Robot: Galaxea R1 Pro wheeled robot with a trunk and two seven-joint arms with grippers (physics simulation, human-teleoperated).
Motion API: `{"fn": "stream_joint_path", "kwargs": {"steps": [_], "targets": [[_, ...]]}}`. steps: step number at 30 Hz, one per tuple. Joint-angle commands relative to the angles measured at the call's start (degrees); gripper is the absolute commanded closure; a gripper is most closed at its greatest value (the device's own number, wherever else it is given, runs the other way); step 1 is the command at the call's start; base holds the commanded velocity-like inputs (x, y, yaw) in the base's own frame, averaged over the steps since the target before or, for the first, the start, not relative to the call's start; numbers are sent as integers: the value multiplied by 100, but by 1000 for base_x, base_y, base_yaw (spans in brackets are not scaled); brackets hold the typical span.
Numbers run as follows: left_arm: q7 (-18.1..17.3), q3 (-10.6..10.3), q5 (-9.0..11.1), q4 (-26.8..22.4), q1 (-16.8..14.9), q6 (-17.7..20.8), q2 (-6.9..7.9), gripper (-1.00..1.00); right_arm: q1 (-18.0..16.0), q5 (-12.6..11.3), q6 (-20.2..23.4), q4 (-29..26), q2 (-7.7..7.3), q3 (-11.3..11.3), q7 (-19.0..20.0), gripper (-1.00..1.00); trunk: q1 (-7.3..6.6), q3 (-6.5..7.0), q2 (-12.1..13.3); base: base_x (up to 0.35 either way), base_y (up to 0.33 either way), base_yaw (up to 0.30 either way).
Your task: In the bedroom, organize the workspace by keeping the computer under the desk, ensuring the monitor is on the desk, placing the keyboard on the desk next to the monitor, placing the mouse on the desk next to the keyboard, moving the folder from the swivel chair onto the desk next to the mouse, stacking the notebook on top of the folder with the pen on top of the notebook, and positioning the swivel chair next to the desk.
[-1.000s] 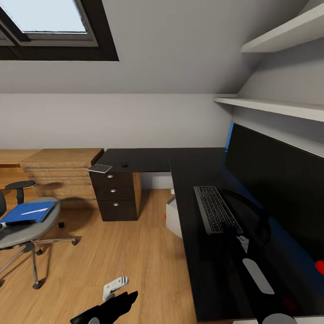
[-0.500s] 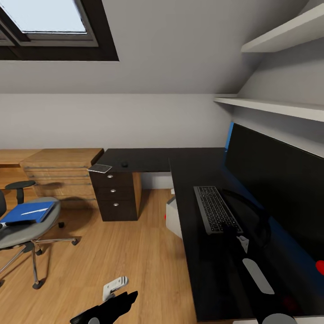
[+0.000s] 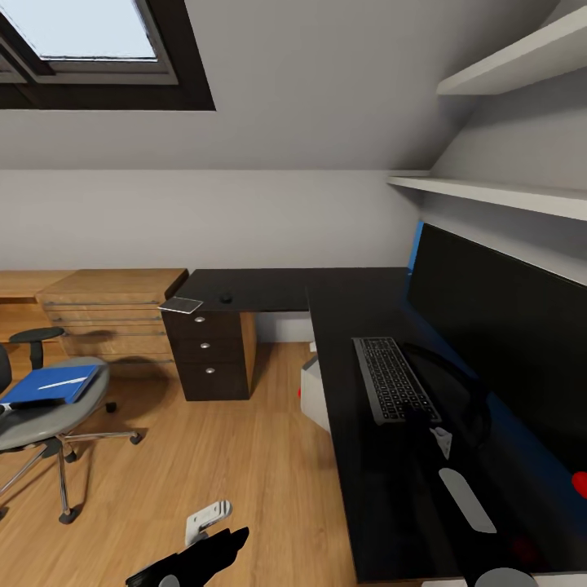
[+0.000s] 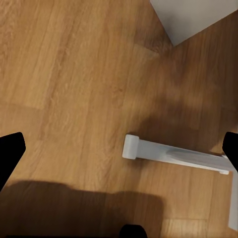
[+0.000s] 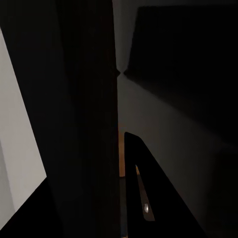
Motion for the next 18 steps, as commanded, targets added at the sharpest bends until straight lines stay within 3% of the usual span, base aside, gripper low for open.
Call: {"fn": "stream_joint_path", "kwargs": {"steps": [1, 18], "targets": [[51, -2, 60, -10, 0, 16, 0, -100, -1, -62, 35, 13, 0, -28, -344, 100, 0, -6, -3, 0, 0, 0], [51, -2, 60, -10, -1, 16, 0, -100, -1, -61, 34, 13, 0, -19, -349, 100, 0, -6, -3, 0, 0, 0]]}}
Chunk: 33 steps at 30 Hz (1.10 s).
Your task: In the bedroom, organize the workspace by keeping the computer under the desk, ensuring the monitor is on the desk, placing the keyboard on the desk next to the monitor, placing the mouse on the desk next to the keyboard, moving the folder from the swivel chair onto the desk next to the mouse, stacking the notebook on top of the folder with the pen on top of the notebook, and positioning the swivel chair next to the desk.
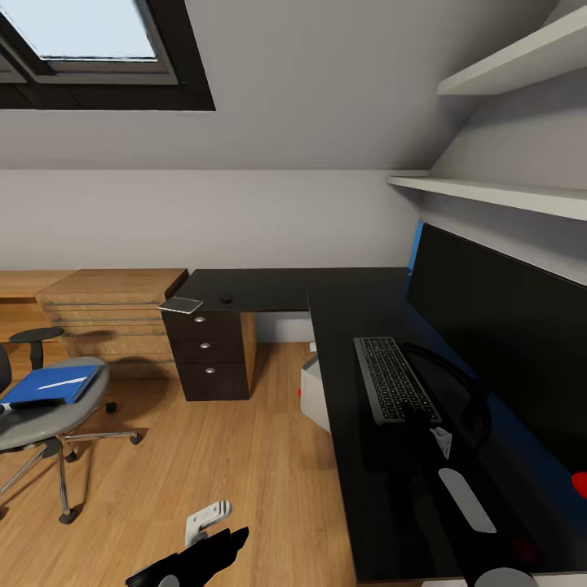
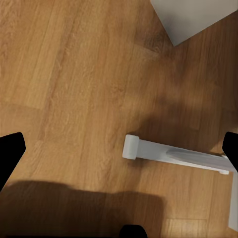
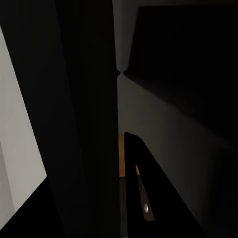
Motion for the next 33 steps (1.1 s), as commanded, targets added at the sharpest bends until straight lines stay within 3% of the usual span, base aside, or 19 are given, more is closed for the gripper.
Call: {"fn": "stream_joint_path", "kwargs": {"steps": [1, 5, 6, 33], "targets": [[51, -3, 60, -10, -1, 16, 0, -100, -1, -60, 36, 13, 0, -22, -348, 100, 1, -6, -2, 0, 0, 0], [51, -3, 60, -10, -1, 16, 0, -100, -1, -60, 36, 13, 0, -22, -348, 100, 1, -6, -2, 0, 0, 0], [51, -3, 60, -10, -2, 16, 0, -100, -1, -60, 36, 13, 0, -22, -348, -100, 1, -6, -2, 0, 0, 0], [58, -12, 56, -10, -3, 7, 0, -100, -1, -60, 46, 13, -8, -22, -340, -100, 1, -6, -2, -18, -14, 0]]}}
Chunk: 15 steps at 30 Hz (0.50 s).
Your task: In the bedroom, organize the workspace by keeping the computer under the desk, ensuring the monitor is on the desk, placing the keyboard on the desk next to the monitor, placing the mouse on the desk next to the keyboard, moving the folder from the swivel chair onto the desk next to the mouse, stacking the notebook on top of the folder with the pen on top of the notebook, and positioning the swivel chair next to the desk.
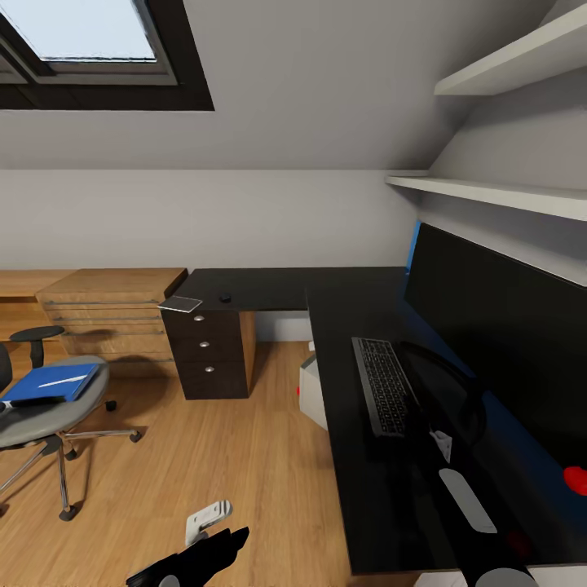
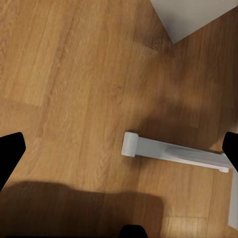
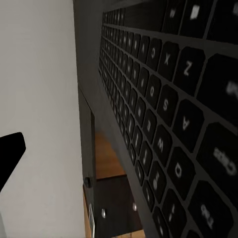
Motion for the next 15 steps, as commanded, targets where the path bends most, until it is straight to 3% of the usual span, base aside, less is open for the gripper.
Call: {"fn": "stream_joint_path", "kwargs": {"steps": [1, 15], "targets": [[52, -3, 60, -9, 0, 16, 0, -100, -3, -55, 32, 1, 1, -12, 20, -100, 0, -5, -3, -2, -1, 0], [51, 3, 58, -9, 0, 25, 0, -100, -3, -55, 31, 5, 3, -12, 20, -100, 0, -5, -3, -88, -38, 0]]}}
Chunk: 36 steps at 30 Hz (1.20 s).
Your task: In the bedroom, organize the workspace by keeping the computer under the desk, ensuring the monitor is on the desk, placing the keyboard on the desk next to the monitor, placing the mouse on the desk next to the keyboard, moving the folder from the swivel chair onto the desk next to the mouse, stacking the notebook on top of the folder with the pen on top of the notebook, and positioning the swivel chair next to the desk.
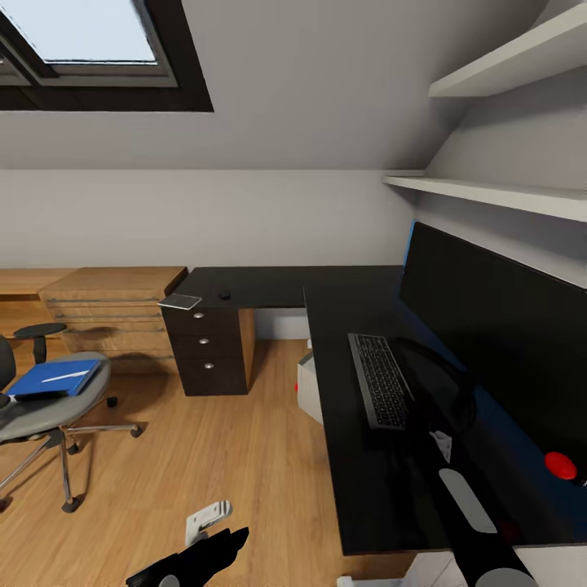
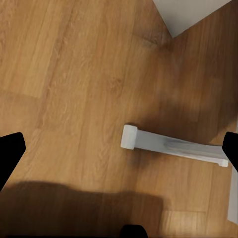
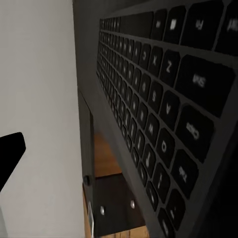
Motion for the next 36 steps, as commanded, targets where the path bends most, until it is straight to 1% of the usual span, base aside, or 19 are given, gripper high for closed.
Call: {"fn": "stream_joint_path", "kwargs": {"steps": [1, 7, 13, 23, 36], "targets": [[52, -2, 60, -9, -1, 16, 0, -100, -3, -55, 32, 3, 2, -12, 20, -100, -1, -5, -3, -115, -5, 0], [53, 0, 61, -9, -1, 15, 0, -100, -3, -50, 32, 11, 7, -7, 20, -100, -1, -5, -3, -205, -2, 0], [53, 8, 65, -9, 0, 16, 7, -100, -3, 40, 32, 38, 16, -6, 20, -100, -1, -5, -3, -247, 0, 0], [53, 9, 67, -9, -1, 16, 7, -100, -3, 59, 32, 41, 17, -6, 20, -100, -1, -5, -3, -252, 0, 0], [53, 1, 76, 15, 1, 17, 8, -100, -3, 59, 32, 41, 20, -3, 20, -100, -1, -5, -3, -316, 0, 0]]}}
